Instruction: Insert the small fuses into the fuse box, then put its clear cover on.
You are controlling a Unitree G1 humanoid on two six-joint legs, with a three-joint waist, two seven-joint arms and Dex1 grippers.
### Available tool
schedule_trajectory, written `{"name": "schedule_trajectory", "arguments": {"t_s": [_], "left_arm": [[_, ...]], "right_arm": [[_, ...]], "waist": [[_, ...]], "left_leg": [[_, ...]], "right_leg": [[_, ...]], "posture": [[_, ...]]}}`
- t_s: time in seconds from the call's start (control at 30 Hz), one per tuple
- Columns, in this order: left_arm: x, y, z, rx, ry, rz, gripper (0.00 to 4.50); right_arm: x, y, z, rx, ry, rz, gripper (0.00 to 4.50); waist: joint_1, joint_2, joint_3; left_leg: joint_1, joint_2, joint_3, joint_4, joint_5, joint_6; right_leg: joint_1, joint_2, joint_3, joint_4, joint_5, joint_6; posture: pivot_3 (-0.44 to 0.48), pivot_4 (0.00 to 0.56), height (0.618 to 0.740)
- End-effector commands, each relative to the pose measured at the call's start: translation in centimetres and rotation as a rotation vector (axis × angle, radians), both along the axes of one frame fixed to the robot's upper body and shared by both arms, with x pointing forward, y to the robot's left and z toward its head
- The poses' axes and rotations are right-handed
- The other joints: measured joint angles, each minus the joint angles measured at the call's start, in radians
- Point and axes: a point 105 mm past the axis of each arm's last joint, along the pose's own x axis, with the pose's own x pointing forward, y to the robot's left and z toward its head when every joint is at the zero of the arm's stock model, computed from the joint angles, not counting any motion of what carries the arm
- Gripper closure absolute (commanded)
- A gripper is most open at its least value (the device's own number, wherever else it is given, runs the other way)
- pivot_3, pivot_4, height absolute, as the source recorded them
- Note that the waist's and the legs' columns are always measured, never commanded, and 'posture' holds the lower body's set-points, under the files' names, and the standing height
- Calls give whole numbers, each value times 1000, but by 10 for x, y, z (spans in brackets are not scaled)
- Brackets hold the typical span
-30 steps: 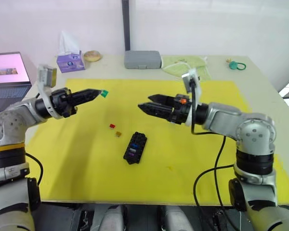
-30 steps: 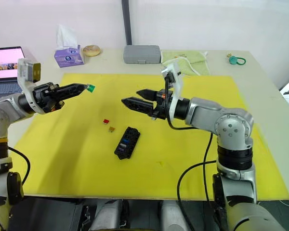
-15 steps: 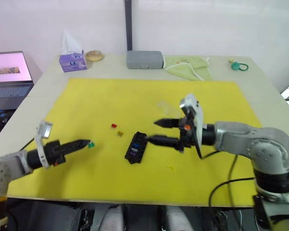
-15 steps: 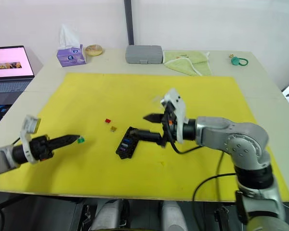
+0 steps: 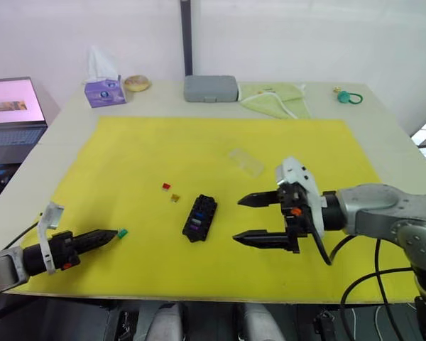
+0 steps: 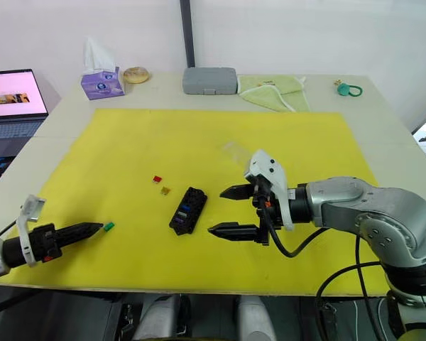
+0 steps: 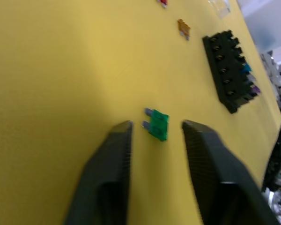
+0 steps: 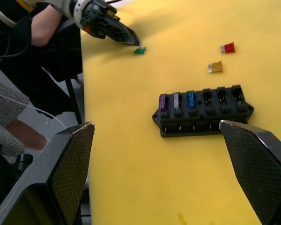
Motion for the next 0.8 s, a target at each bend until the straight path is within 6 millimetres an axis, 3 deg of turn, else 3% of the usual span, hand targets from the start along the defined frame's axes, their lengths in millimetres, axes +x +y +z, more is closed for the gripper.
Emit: {"name": "schedule_trajectory", "arguments": {"t_s": [0.03,0.07,0.27,0.4,0.53,0.8], "left_arm": [[-3,5,5,72,-24,-40,541],[-2,6,6,93,-37,-43,66],[38,13,38,261,-182,-232,26],[55,7,44,283,-201,-356,26],[59,-6,40,281,-143,-519,26],[59,-13,37,285,-48,-604,26]], "right_arm": [[3,1,7,18,-46,-7,0],[3,0,7,18,-47,-9,0],[4,0,7,4,-44,13,0],[3,1,8,0,-41,38,0],[3,1,7,-13,-48,36,0],[0,0,3,-13,-43,19,0]], "waist": [[-2,0,0],[-2,0,0],[8,0,0],[-1,0,0],[0,0,0],[2,0,0]], "left_leg": [[0,0,0,0,0,0],[0,0,0,0,0,0],[0,0,0,-1,0,0],[-2,-4,2,-1,0,1],[-6,-5,4,1,-1,2],[-7,-3,0,1,-1,2]], "right_leg": [[0,0,0,0,0,0],[0,-1,0,0,0,0],[0,-2,-2,0,-1,-5],[-1,-1,-2,-3,-1,-4],[-2,3,-1,-6,2,2],[-4,6,-2,-2,2,3]], "posture": [[0,150,737],[0,150,737],[0,150,737],[0,150,737],[0,150,737],[0,150,737]]}}
